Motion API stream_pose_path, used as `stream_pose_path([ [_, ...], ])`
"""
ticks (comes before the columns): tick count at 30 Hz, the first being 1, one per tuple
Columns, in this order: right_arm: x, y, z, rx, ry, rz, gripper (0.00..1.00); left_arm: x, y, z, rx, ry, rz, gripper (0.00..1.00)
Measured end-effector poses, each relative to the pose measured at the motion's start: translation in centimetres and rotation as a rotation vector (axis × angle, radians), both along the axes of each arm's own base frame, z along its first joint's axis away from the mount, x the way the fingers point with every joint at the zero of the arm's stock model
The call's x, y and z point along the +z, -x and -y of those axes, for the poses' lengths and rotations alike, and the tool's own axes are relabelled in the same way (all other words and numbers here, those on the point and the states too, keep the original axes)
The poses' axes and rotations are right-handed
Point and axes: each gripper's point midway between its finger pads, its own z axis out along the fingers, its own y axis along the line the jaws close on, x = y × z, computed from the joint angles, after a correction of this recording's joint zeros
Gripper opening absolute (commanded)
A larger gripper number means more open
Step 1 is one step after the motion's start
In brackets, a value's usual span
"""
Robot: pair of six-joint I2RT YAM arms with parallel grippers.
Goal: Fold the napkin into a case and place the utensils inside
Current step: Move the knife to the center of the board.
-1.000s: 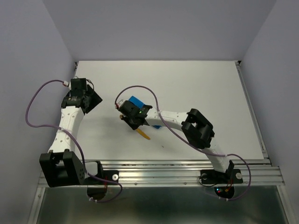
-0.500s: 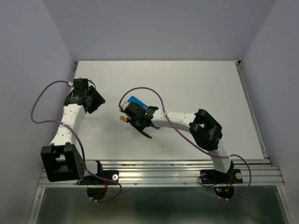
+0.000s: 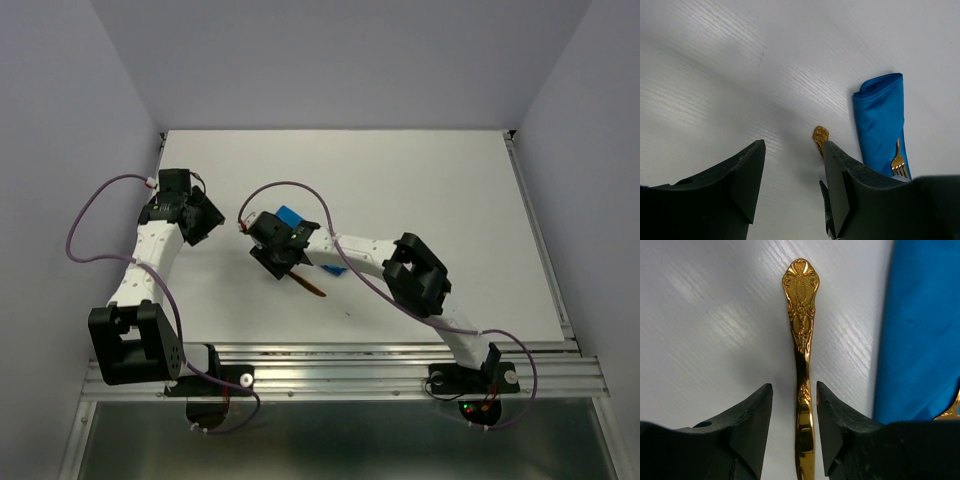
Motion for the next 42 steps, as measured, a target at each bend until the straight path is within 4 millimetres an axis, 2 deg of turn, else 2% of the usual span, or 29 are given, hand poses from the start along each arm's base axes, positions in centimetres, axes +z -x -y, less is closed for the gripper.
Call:
stream_pose_path([
  [5, -1.8, -0.3, -0.2, -0.014, 0.013, -0.029, 0.46, -0.1, 0.1, -0.1, 0.002, -0.006, -0.005, 0.61],
  [12, -1.9, -0.7, -0.3, -0.018, -0.004, -0.047, 0.44, -0.1, 0.1, -0.1, 0.002, -0.007, -0.005, 0.61],
  [17, -2.0, -0.4, -0.5, -0.007, -0.009, -0.06, 0.32, -0.1, 0.1, -0.1, 0.002, -0.007, -0.005, 0.61],
  [18, -2.0, -0.2, -0.5, -0.001, -0.011, -0.067, 0.26, -0.1, 0.1, -0.1, 0.002, -0.007, -0.005, 0.61],
  [22, -2.1, 0.2, -0.6, 0.018, -0.012, -0.088, 0.13, -0.1, 0.1, -0.1, 0.002, -0.007, -0.005, 0.61],
  [26, -2.2, 0.7, -0.3, 0.03, -0.012, -0.101, 0.1, -0.1, 0.1, -0.1, 0.002, -0.007, -0.005, 0.61],
  [30, -2.2, 1.8, 1.3, 0.04, 0.014, -0.121, 0.08, -0.1, 0.1, -0.1, 0.002, -0.007, -0.003, 0.61],
  [36, -2.4, 3.7, 5.0, 0.039, 0.086, -0.147, 0.1, 0.0, 0.0, -0.1, 0.002, -0.005, 0.001, 0.61],
  [39, -2.4, 4.4, 6.7, 0.03, 0.129, -0.16, 0.16, 0.0, -0.1, 0.0, -0.001, -0.001, 0.006, 0.61],
  [42, -2.4, 4.7, 7.2, 0.026, 0.146, -0.167, 0.23, -0.2, -0.3, 0.3, -0.01, 0.011, 0.012, 0.61],
])
